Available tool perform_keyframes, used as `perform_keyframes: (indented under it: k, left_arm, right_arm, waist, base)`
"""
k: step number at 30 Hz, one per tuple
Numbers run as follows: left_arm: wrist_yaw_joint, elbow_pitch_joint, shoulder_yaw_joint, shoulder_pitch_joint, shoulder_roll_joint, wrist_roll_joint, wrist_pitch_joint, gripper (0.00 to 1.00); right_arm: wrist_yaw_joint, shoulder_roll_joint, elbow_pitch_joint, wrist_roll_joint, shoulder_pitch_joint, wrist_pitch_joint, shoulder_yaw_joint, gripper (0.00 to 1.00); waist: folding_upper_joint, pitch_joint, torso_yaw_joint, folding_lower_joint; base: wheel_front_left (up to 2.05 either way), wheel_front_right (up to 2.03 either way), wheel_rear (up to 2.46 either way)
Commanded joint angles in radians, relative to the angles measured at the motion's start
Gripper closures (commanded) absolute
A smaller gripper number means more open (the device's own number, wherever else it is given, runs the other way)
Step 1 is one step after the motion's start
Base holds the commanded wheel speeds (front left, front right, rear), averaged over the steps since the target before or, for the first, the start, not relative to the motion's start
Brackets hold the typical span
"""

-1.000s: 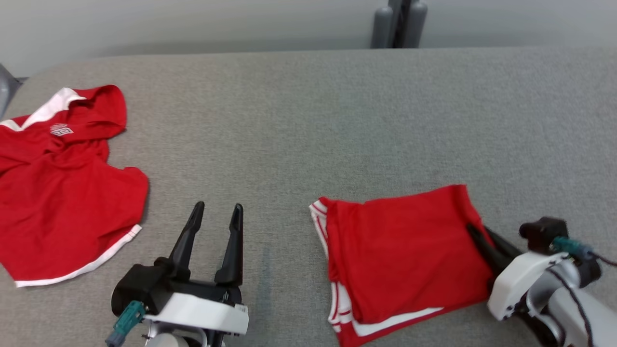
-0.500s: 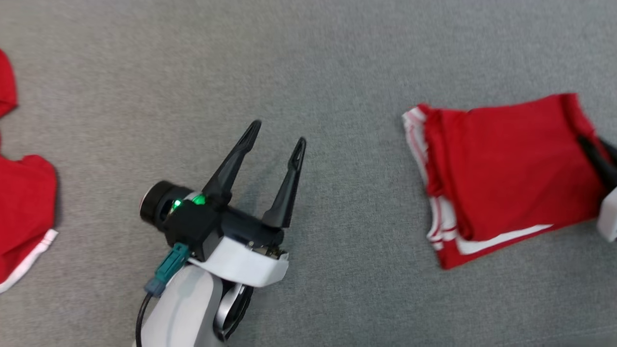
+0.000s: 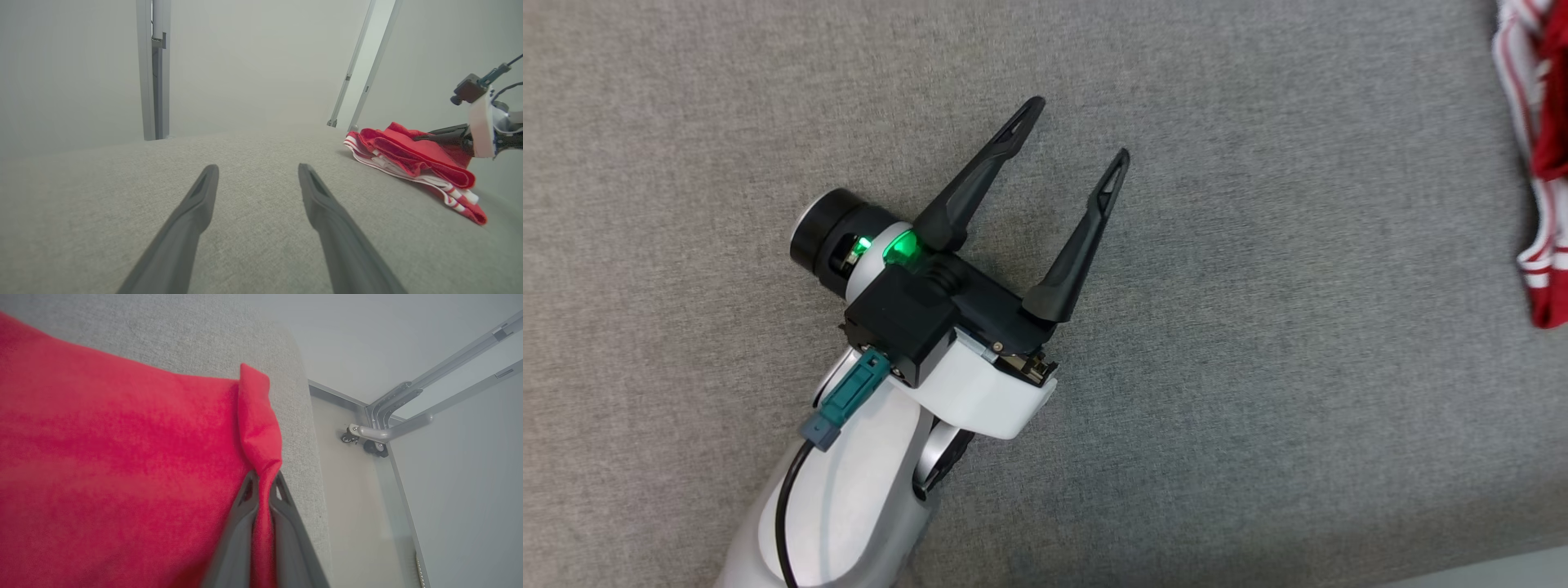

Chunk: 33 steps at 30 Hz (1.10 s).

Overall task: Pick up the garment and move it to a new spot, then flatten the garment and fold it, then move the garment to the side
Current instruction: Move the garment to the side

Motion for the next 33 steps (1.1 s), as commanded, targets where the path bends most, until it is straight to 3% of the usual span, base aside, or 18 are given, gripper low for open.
perform_keyframes:
  k: [1,8,17,18,19,20,26,33]
  left_arm:
    - [-0.006,-0.002,-0.002,-0.022,0.005,0.007,-0.002,0.00]
    - [-0.013,0.020,-0.006,-0.038,0.011,0.021,0.004,0.00]
    - [-0.013,0.027,0.002,-0.028,0.018,0.027,0.004,0.00]
    - [-0.013,0.028,0.001,-0.027,0.019,0.027,0.004,0.00]
    - [-0.012,0.029,0.000,-0.026,0.019,0.025,0.004,0.00]
    - [-0.011,0.029,-0.002,-0.024,0.019,0.022,0.004,0.00]
    - [0.004,0.022,-0.004,0.002,0.010,-0.008,0.003,0.00]
    - [0.029,0.022,0.028,0.073,0.004,-0.050,0.000,0.00]
  right_arm:
    - [-0.001,-0.009,0.015,-0.005,-0.020,0.004,-0.016,1.00]
    - [-0.001,-0.043,0.115,-0.081,-0.074,0.022,-0.073,1.00]
    - [-0.001,0.001,0.219,-0.149,-0.119,-0.009,-0.138,1.00]
    - [-0.001,0.003,0.231,-0.161,-0.134,-0.028,-0.152,0.80]
    - [-0.001,0.009,0.245,-0.169,-0.146,-0.040,-0.168,0.34]
    - [-0.001,0.023,0.259,-0.179,-0.149,-0.046,-0.175,0.00]
    - [-0.001,0.062,0.310,-0.286,-0.168,-0.063,-0.162,0.00]
    - [-0.001,0.164,0.248,-0.311,-0.188,-0.089,-0.148,0.00]
  waist:
    - [0.0000,0.044,0.004,0.0000]
    - [0.0000,0.090,0.018,0.0000]
    - [0.0000,0.095,0.029,0.0000]
    - [0.0000,0.094,0.031,0.0000]
    - [0.0000,0.092,0.032,0.0000]
    - [0.0000,0.087,0.034,0.0000]
    - [0.0000,0.015,0.036,0.0000]
    - [0.0000,-0.147,0.030,0.0000]
  base:
    - [0.00,0.00,0.00]
    - [0.00,0.00,0.00]
    - [0.00,0.00,0.00]
    - [0.00,0.00,0.00]
    - [0.00,0.00,0.00]
    - [0.00,0.00,0.00]
    - [0.00,0.00,0.00]
    - [0.00,0.00,0.00]
